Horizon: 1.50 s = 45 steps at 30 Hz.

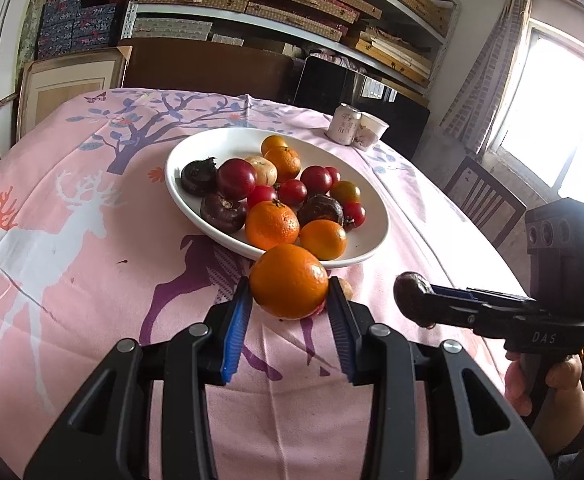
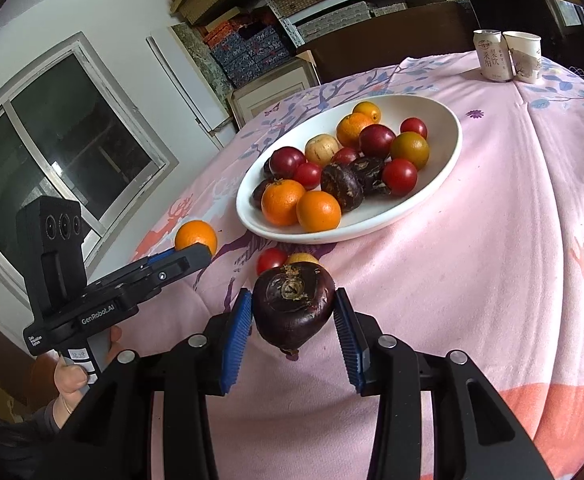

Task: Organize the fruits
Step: 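Lower both held fruits onto the white plate and open both grippers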

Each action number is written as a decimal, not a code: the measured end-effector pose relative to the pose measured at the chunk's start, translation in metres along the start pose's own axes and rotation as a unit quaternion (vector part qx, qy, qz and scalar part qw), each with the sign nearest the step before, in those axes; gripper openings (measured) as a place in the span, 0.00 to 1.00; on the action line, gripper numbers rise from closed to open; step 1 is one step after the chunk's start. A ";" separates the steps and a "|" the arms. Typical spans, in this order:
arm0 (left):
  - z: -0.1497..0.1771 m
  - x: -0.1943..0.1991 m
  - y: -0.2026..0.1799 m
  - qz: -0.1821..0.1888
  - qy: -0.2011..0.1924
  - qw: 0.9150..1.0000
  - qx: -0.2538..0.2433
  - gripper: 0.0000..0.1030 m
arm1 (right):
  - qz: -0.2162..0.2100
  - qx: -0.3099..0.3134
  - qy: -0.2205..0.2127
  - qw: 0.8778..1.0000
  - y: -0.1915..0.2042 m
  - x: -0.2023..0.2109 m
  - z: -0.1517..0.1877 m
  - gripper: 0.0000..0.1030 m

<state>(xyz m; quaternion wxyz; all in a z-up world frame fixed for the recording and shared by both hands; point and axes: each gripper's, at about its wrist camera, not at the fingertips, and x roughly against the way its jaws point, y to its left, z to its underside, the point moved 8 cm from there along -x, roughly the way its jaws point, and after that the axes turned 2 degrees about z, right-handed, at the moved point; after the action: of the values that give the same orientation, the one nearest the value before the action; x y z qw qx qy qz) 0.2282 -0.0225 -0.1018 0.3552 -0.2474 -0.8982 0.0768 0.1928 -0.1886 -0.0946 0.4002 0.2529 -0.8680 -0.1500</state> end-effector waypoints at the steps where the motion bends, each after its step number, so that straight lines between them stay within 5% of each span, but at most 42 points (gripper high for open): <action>1: -0.002 0.000 -0.001 0.007 0.003 1.000 0.005 0.36 | 0.002 -0.001 -0.005 1.000 -0.002 0.003 -0.005 0.41; 9: -0.068 -0.014 -0.009 -0.003 0.007 1.000 -0.016 0.36 | 0.014 0.000 -0.057 0.998 -0.008 0.016 -0.085 0.41; 15: -0.113 -0.065 0.001 -0.026 0.022 0.999 -0.012 0.36 | 0.019 -0.022 -0.060 0.998 -0.019 -0.019 -0.134 0.42; 19: -0.119 -0.085 0.008 -0.029 0.018 0.999 0.003 0.58 | 0.025 -0.033 -0.066 0.997 -0.030 -0.040 -0.144 0.56; 26: -0.084 -0.068 0.007 -0.033 0.022 0.999 -0.017 0.64 | 0.028 -0.034 -0.074 0.996 -0.044 -0.025 -0.105 0.60; 32: -0.022 -0.050 -0.010 -0.031 0.073 0.994 -0.072 0.73 | 0.028 -0.070 -0.084 0.994 -0.065 0.003 -0.058 0.71; 38: 0.028 -0.050 -0.018 -0.046 0.123 0.984 -0.122 0.73 | 0.024 -0.099 -0.061 0.993 -0.073 0.006 -0.027 0.71; 42: 0.028 -0.054 -0.015 -0.046 0.131 0.984 -0.112 0.71 | 0.031 -0.084 -0.061 0.994 -0.068 0.005 -0.023 0.71; 45: 0.025 -0.062 -0.016 -0.056 0.134 0.981 -0.128 0.58 | 0.024 -0.096 -0.059 0.993 -0.073 0.005 -0.020 0.71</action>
<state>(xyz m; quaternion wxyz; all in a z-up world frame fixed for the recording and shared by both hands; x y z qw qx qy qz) 0.2434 -0.0663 -0.1521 0.4413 -0.2477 -0.8575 -0.0926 0.2289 -0.2535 -0.1122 0.3739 0.1825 -0.8776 -0.2379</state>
